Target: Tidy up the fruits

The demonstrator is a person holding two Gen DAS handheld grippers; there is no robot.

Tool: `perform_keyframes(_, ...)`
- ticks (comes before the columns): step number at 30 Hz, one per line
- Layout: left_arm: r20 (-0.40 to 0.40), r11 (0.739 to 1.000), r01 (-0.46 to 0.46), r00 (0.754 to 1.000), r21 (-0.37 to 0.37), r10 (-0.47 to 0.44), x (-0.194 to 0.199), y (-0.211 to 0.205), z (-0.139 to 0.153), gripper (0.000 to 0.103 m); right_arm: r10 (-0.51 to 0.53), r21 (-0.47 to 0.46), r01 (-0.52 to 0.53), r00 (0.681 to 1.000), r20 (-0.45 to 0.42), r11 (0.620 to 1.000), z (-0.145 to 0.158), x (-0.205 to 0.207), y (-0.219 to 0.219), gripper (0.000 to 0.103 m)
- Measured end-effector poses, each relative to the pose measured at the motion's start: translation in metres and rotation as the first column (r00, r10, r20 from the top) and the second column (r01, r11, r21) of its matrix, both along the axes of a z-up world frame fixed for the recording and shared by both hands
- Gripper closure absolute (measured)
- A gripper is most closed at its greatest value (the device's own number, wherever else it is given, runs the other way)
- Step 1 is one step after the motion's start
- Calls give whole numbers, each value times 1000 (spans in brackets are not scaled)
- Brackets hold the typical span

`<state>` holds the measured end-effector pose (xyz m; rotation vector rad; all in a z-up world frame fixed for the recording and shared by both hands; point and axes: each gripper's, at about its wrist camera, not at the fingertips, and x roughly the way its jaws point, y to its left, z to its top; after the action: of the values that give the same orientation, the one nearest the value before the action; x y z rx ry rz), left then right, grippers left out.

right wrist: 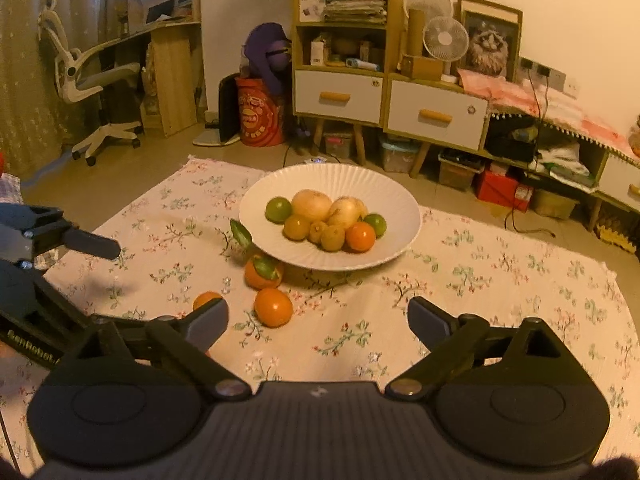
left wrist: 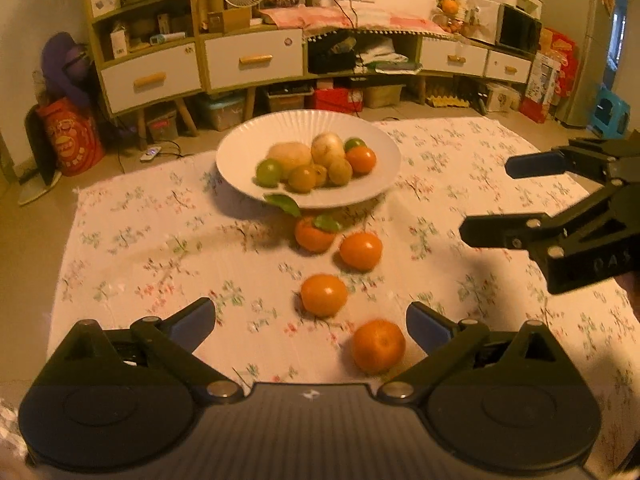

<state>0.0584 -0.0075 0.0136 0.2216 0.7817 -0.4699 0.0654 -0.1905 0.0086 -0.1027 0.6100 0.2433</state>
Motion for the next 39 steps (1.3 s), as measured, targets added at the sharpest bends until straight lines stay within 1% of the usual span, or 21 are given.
perform_keyframes(3,-20,1000,13,1000,-6,-13,-5,0,-6,8,-9,18,9,1000,-21,1000,-5,1,-1,5)
perform_keyframes(7,-51,999,32,998,-5,-32,-10,-4,-19,8,-13,8,13,999,-40,1000,-12,1,0,5)
perform_keyframes(12,-40,998,53,998,28,-51,-14,-7,-30,8,-3,-11,2,999,-54,1000,-20,-1,4,4)
perform_keyframes(14,-38,999,38,999,16,-37,-13,-5,-32,8,2,-9,-2,998,-56,1000,-21,-1,5,4)
perform_keyframes(17,-37,1000,5,999,-21,-6,-12,-1,-34,8,4,-3,-5,998,-66,1000,-25,1,6,4)
perform_keyframes(19,-44,999,-1,999,-39,-1,-12,-1,-36,10,7,-5,-7,997,-74,1000,-28,3,6,4)
perform_keyframes(22,-49,998,24,998,-58,-27,-13,-5,-38,15,10,-13,-11,996,-83,1000,-33,7,9,4)
perform_keyframes(24,-48,997,45,998,-58,-48,-13,-9,-39,22,18,-14,-19,996,-89,1000,-35,9,11,4)
perform_keyframes(26,-54,996,63,996,-59,-66,-13,-13,-41,28,28,-16,-30,995,-91,999,-37,10,14,4)
perform_keyframes(31,-68,995,69,995,-75,-74,-9,-19,-46,37,55,-11,-56,993,-104,998,-41,14,18,4)
perform_keyframes(34,-72,994,62,995,-87,-68,-7,-20,-48,46,65,6,-65,992,-111,998,-42,19,19,4)
perform_keyframes(36,-71,994,54,996,-93,-61,-6,-21,-49,55,64,17,-62,992,-107,998,-41,22,20,4)
perform_keyframes(37,-71,994,51,996,-96,-58,-6,-21,-49,57,66,22,-64,992,-105,998,-40,24,20,4)
perform_keyframes(38,-71,994,48,996,-99,-55,-5,-20,-49,63,68,28,-65,993,-101,997,-39,26,21,4)
perform_keyframes(39,-71,994,42,996,-101,-49,-4,-20,-49,67,69,33,-66,993,-96,997,-38,28,22,5)
